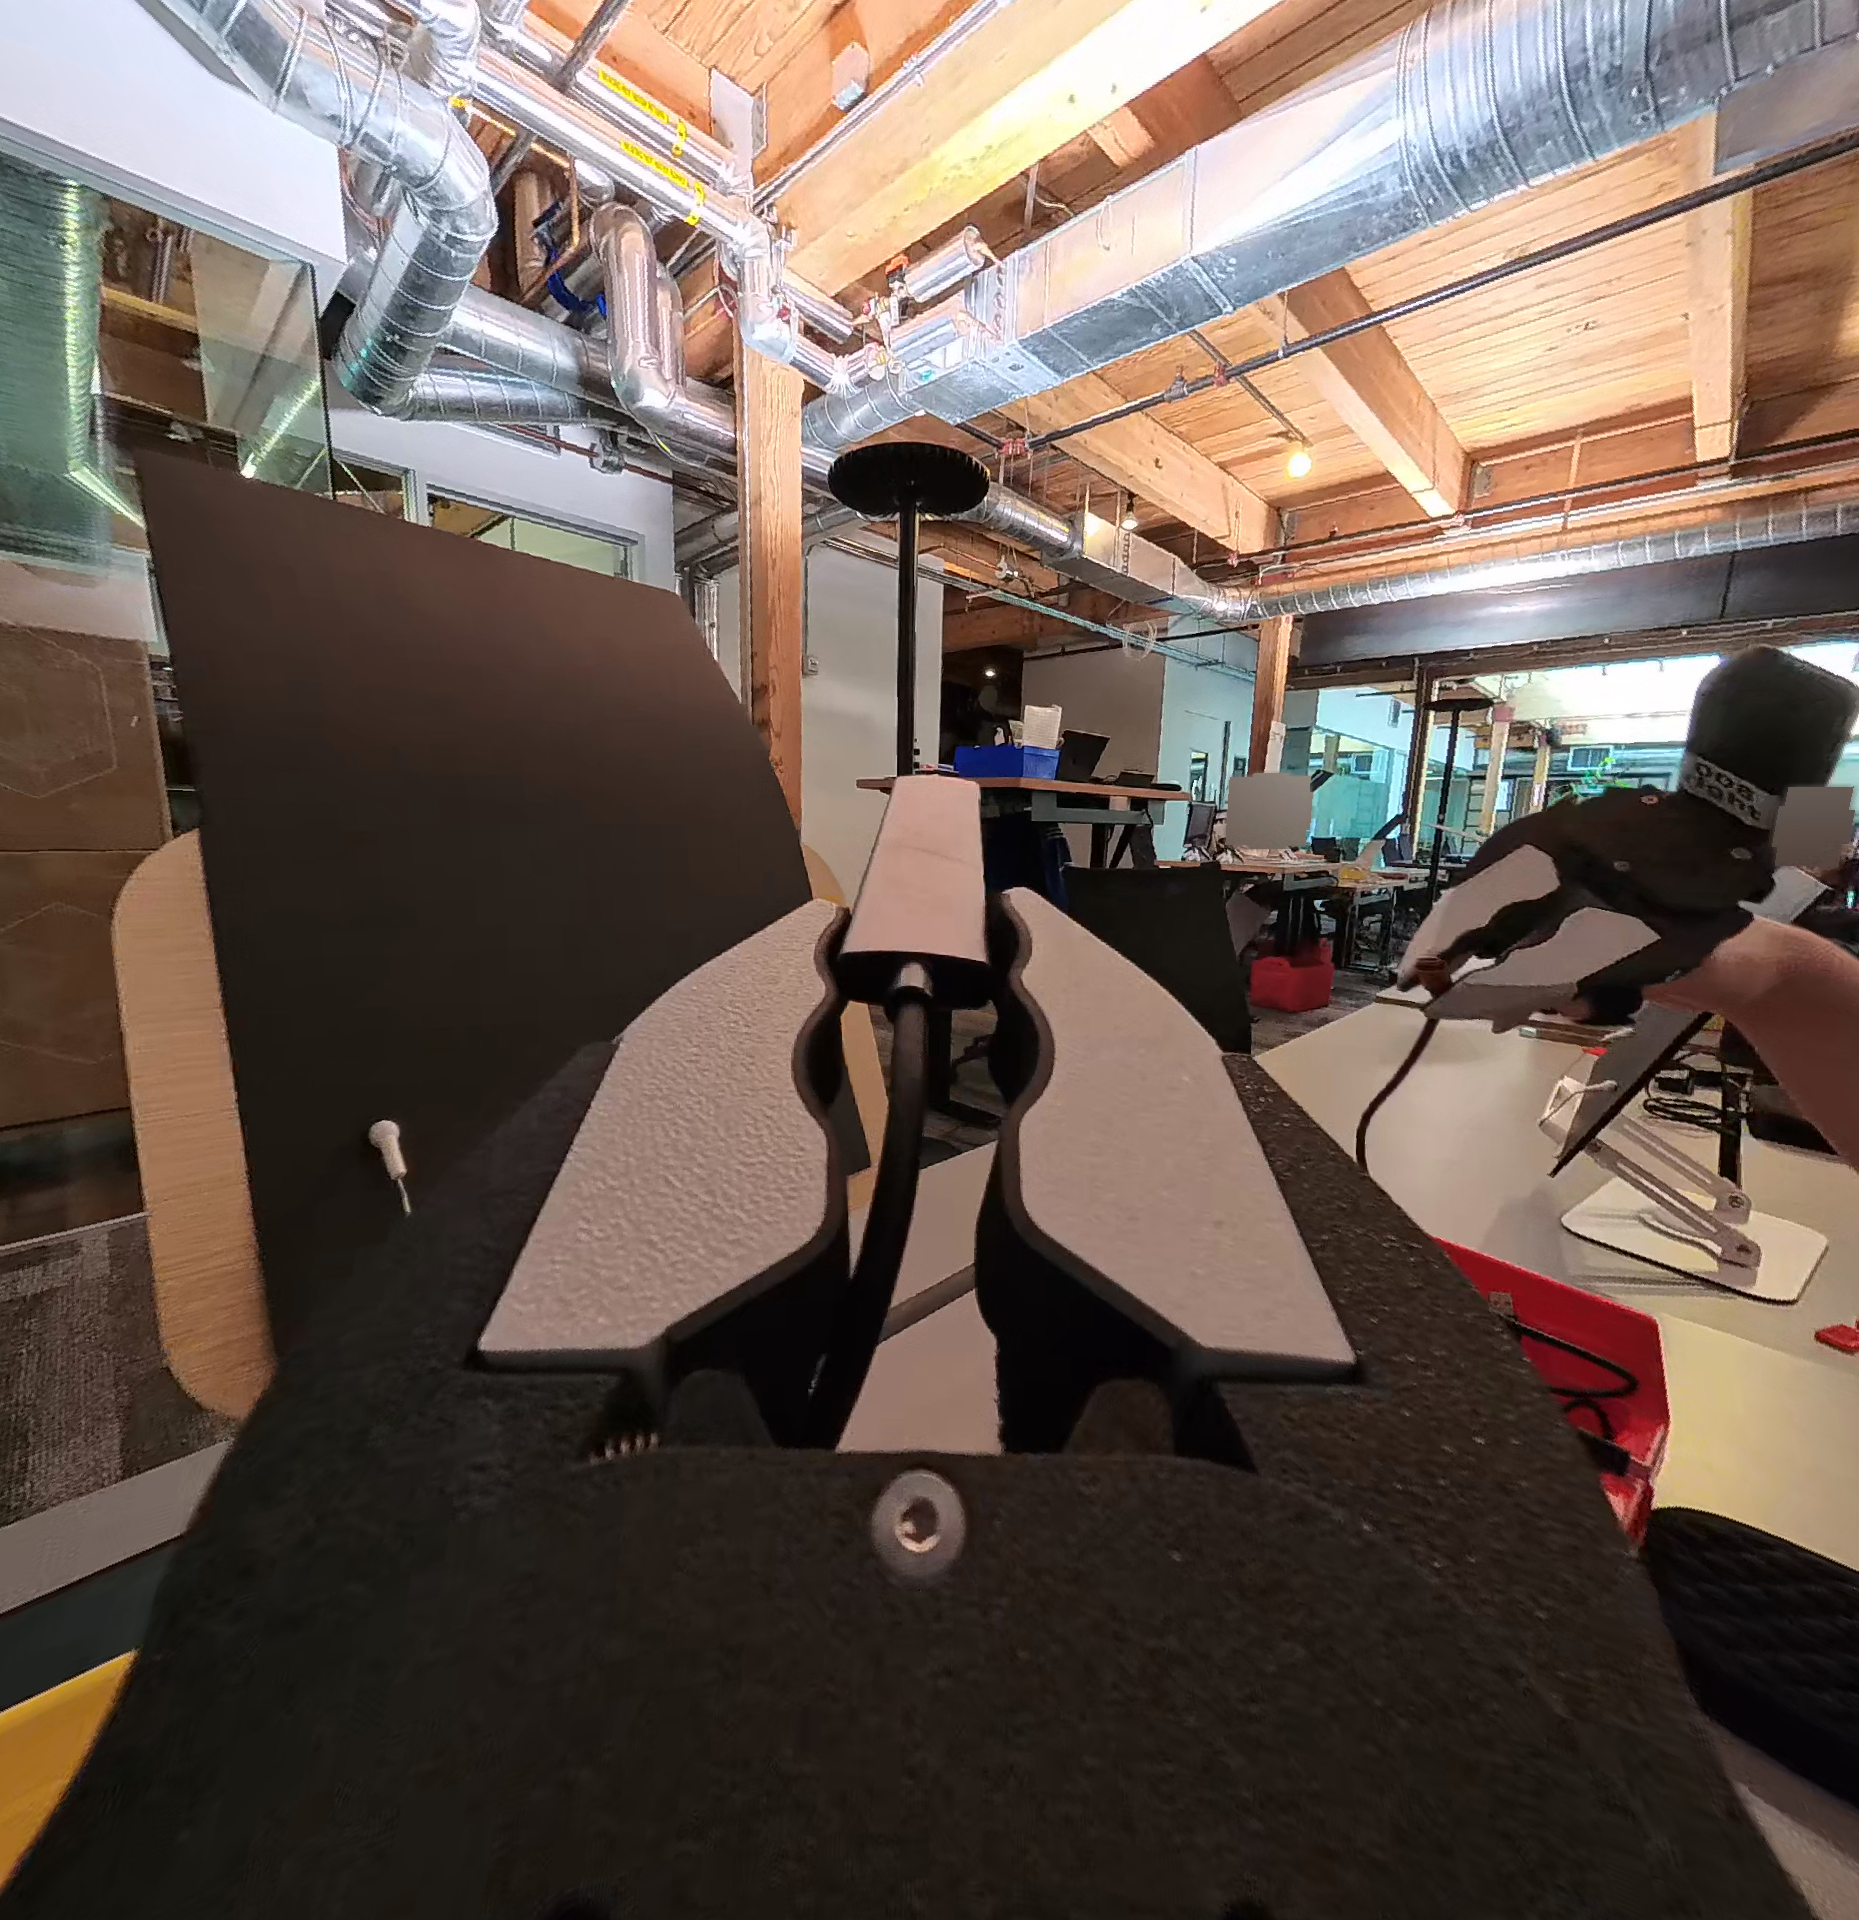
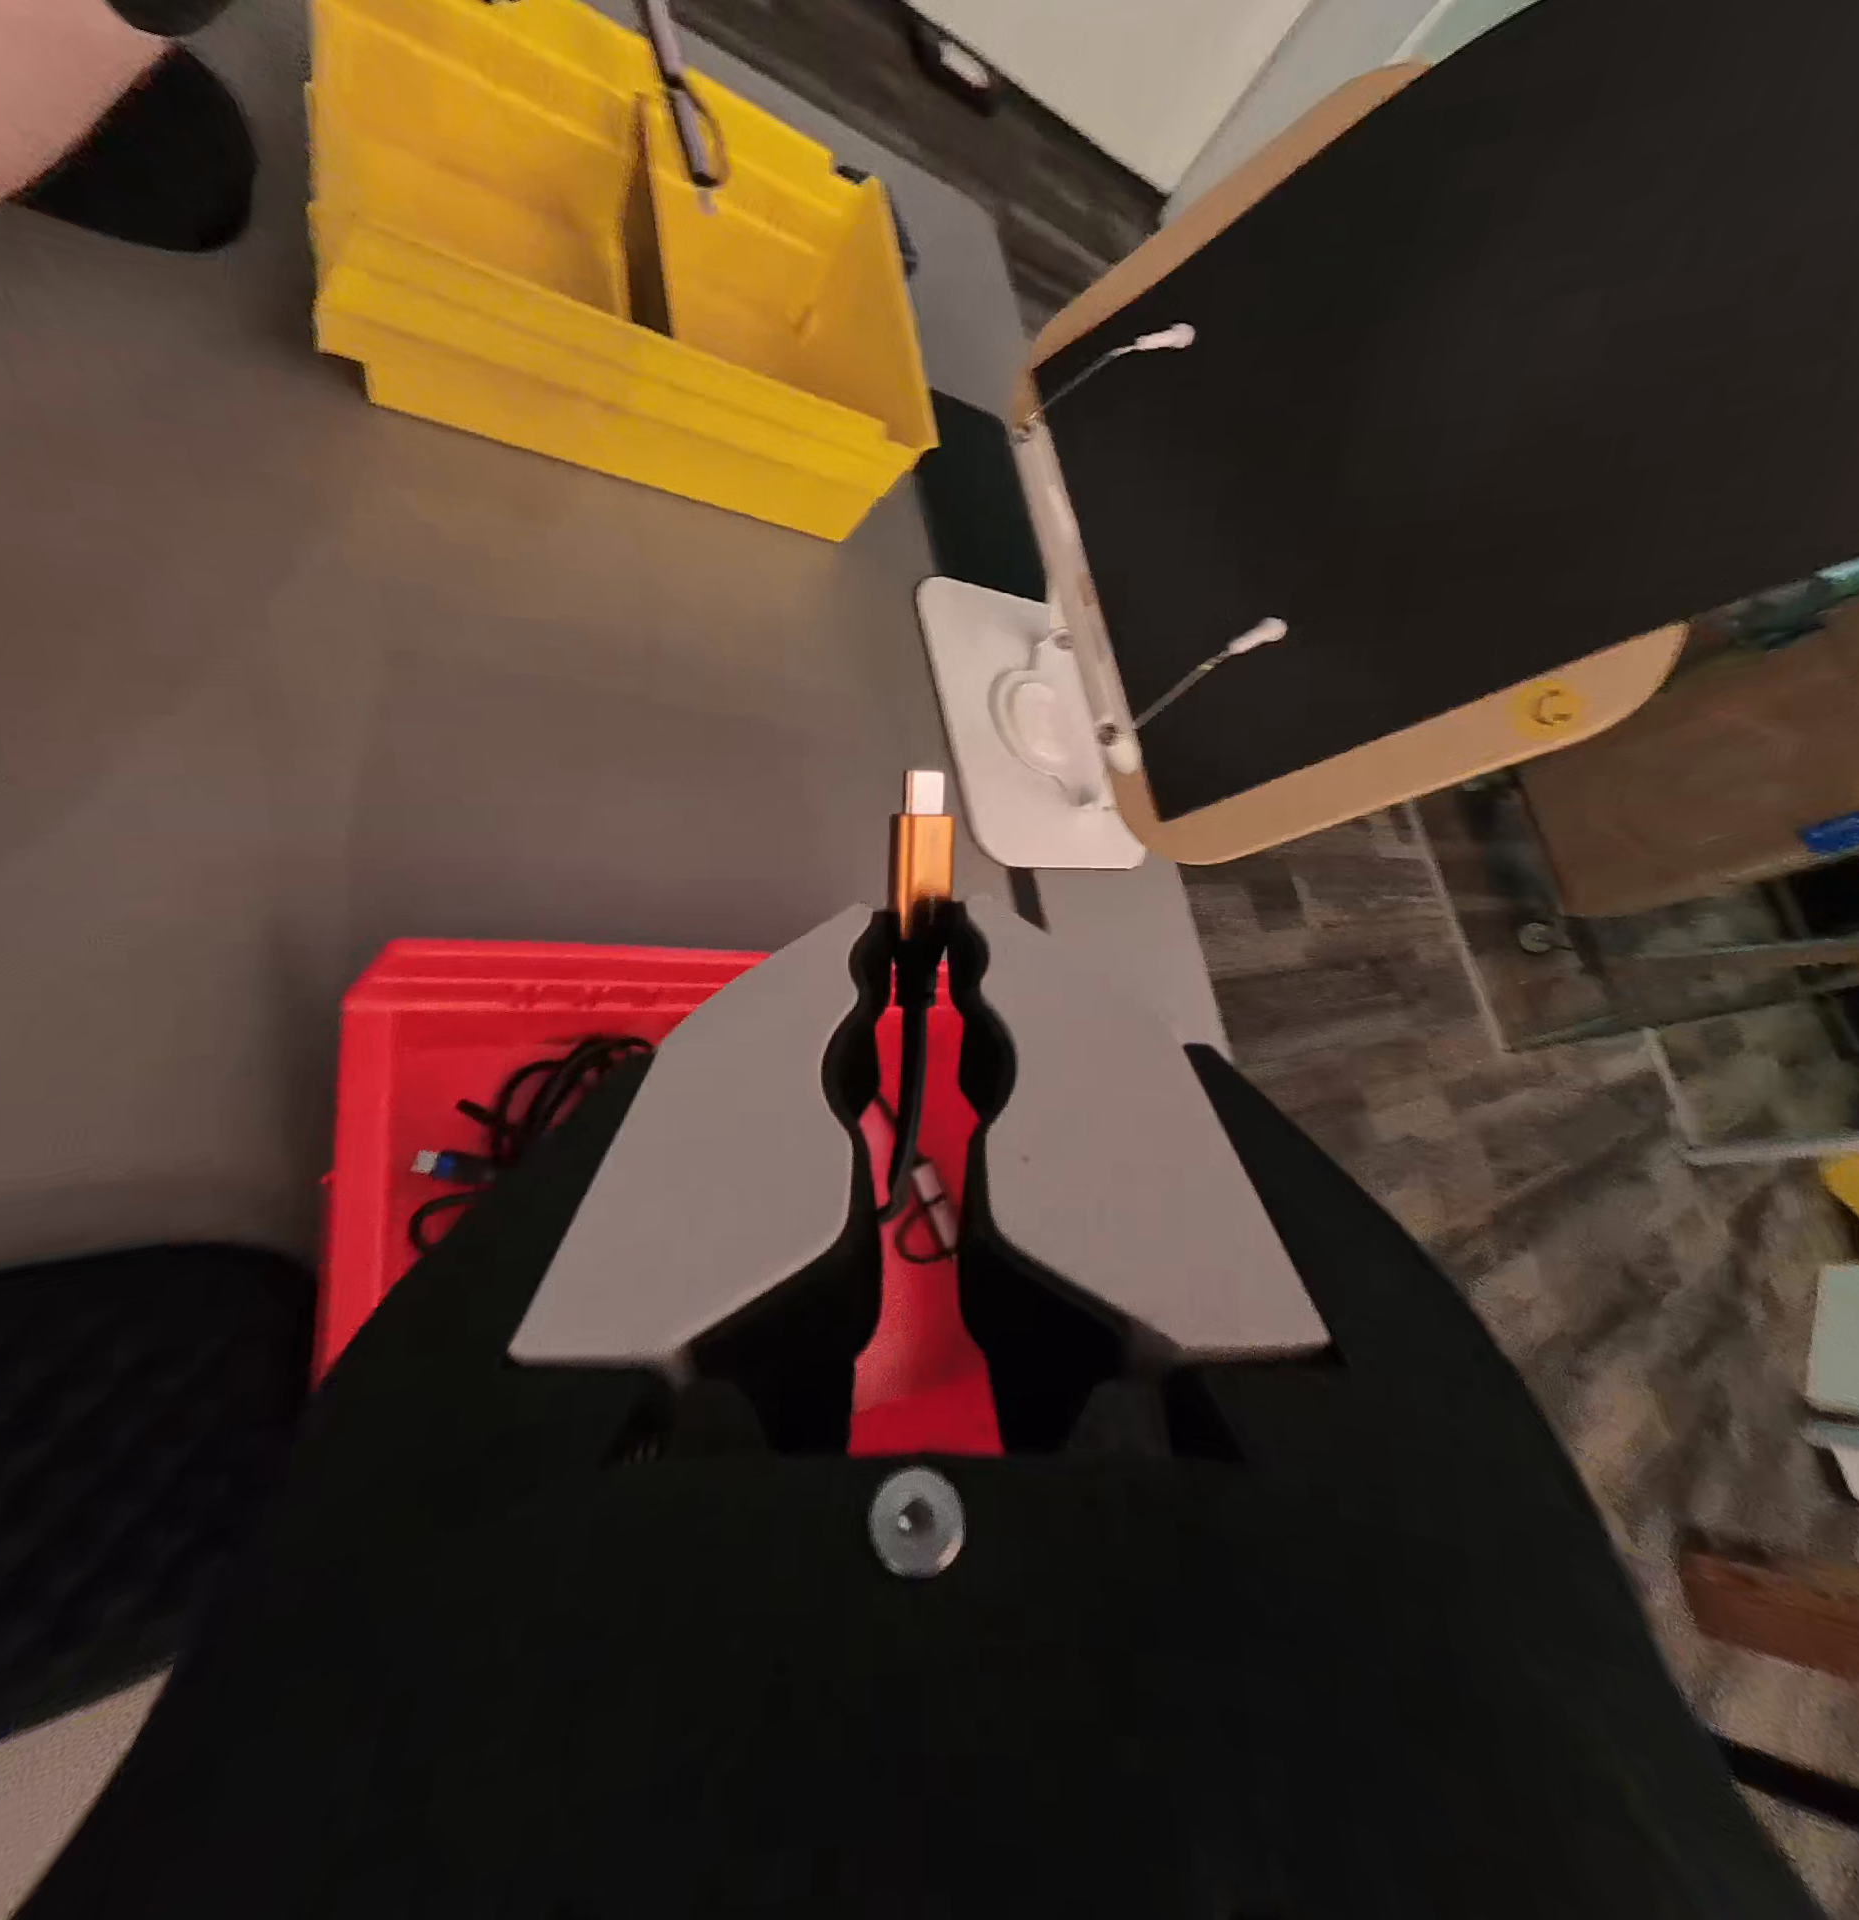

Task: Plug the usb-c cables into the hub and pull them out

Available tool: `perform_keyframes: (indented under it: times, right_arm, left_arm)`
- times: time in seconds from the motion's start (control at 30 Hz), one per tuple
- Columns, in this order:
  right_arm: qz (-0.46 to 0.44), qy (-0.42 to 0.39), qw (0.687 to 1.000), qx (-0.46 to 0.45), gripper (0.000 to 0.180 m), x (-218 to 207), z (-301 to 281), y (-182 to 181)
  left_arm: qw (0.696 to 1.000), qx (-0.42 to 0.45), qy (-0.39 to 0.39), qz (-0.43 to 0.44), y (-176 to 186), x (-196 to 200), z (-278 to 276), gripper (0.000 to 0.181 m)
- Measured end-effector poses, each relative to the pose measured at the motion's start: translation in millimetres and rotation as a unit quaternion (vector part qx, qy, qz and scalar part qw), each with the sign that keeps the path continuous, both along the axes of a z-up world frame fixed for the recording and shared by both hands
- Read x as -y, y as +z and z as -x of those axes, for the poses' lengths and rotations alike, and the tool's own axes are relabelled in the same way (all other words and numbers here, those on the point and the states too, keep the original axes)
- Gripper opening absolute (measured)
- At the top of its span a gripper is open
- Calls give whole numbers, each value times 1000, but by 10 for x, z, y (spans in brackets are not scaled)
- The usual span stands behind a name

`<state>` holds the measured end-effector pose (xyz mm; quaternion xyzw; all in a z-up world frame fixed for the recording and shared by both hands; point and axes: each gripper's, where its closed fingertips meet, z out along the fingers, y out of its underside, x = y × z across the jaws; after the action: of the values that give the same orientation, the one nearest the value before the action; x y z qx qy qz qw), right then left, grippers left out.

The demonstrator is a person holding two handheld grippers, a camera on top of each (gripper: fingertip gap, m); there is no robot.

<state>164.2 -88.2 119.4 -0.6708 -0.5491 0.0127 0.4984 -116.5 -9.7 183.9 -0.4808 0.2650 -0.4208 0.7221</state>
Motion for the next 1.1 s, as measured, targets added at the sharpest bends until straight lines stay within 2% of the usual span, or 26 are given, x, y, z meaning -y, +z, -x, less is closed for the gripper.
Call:
perform_keyframes:
  times: [0.07, 0.17, 0.43, 0.53, 0.6, 0.77, 0.87, 0.93, 1.0, 1.1]
  right_arm:
    - [45, 32, 998, 3, 11, 58, 85, -124]
    - [102, 16, 991, 86, 11, -13, 42, -609]
    - [221, 43, 967, 123, 12, -21, 206, -1746]
    - [244, 36, 963, 108, 12, -6, 305, -1947]
    - [234, -6, 967, 102, 12, -95, 261, -1961]
    - [303, -95, 934, 163, 12, -10, -62, -2235]
    - [295, -95, 939, 148, 14, -35, 44, -2262]
    - [283, -85, 945, 140, 23, -44, 77, -2160]
    - [265, -80, 952, 128, 34, -31, 39, -1934]
    - [187, -63, 979, 60, 34, -59, -10, -1294]
  left_arm:
    - [1000, -5, -2, 0, -7, 9, -29, 24]
    - [1000, -10, -1, -2, -13, 17, -55, 24]
    - [1000, -12, -5, -6, 6, 60, -68, 24]
    - [1000, -11, -6, -8, 18, 69, -63, 24]
    - [1000, -10, -8, -8, 21, 71, -62, 24]
    - [1000, -10, -10, -8, 26, 83, -63, 24]
    - [1000, -10, -12, -9, 33, 100, -73, 24]
    - [1000, -15, -16, -9, 24, 114, -92, 24]
    - [999, -22, -21, -9, 9, 126, -113, 24]
    - [999, -34, -35, -12, -9, 162, -147, 24]
